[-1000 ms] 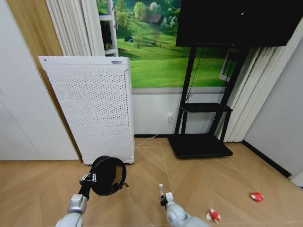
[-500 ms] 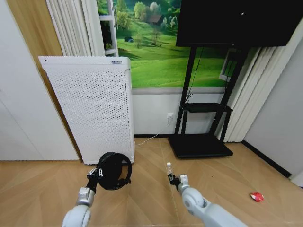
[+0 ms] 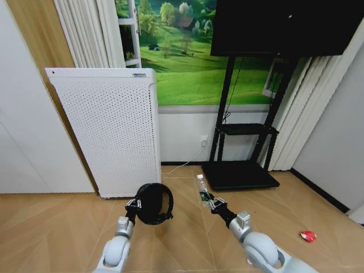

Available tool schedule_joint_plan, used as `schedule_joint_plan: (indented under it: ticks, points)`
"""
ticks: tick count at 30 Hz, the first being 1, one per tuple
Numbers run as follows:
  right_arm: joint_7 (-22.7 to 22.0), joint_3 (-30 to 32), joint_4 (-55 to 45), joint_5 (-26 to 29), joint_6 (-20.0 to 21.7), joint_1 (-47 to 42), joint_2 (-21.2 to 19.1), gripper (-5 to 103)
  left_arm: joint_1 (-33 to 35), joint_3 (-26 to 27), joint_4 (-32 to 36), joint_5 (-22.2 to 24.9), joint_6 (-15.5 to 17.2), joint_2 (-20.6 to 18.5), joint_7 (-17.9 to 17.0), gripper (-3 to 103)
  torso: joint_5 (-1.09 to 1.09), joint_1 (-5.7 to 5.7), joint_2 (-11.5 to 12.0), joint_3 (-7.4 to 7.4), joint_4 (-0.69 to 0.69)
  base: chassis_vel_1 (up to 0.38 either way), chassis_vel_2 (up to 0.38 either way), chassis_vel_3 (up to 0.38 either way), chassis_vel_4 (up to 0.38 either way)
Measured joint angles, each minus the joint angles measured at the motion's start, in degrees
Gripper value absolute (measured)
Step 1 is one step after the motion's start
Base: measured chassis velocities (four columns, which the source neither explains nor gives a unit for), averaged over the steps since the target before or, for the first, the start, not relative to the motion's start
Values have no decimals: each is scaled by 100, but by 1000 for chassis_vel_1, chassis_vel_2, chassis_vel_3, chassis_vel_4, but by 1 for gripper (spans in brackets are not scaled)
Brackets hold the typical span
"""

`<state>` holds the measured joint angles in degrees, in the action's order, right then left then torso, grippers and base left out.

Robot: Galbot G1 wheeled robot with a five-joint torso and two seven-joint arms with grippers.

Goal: Pick up the trash bin and place the garbage on the floor into it.

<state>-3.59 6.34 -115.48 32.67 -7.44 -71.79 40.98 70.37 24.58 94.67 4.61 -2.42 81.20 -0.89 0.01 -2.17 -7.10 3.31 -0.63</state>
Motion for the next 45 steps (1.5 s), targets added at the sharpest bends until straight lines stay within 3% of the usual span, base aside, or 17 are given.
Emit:
schedule_joint_plan:
  ticks: [5, 15, 24, 35, 38, 39, 45]
  points:
    - [381, -310, 39, -66, -453, 197, 150, 12, -143, -162, -166, 10, 35, 191, -42, 5, -1, 0, 0, 0, 1, 0, 0, 0, 0]
    - [575, -784, 435, -279, -694, 500, 454, 12, -241, -418, -346, -39, 66, 407, -101, 5, 0, 0, 0, 0, 0, 0, 0, 0, 0]
    - [563, -1826, 1604, -565, -823, 1430, 1222, 12, -220, -758, -405, -203, 85, 539, -126, 5, -1, 0, 0, 0, 1, 0, 0, 0, 0]
    - [513, -2061, 2215, -766, -905, 1621, 1409, 8, -137, -764, -286, -200, 85, 503, -122, 5, -1, 0, 0, 0, 0, 0, 0, 0, 0]
    - [424, -2080, 2246, -782, -881, 1621, 1416, 15, -107, -766, -250, -198, 85, 500, -118, 5, -1, 0, 0, 0, 0, 0, 0, 0, 0]
    - [416, -2081, 2247, -779, -850, 1621, 1414, 26, -100, -768, -236, -198, 85, 500, -114, 5, -1, 0, 0, 0, 0, 0, 0, 0, 0]
    - [416, -2067, 2250, -770, -831, 1623, 1386, 42, -96, -768, -198, -198, 84, 500, -108, 5, -1, 0, 0, 0, 0, 0, 0, 0, 0]
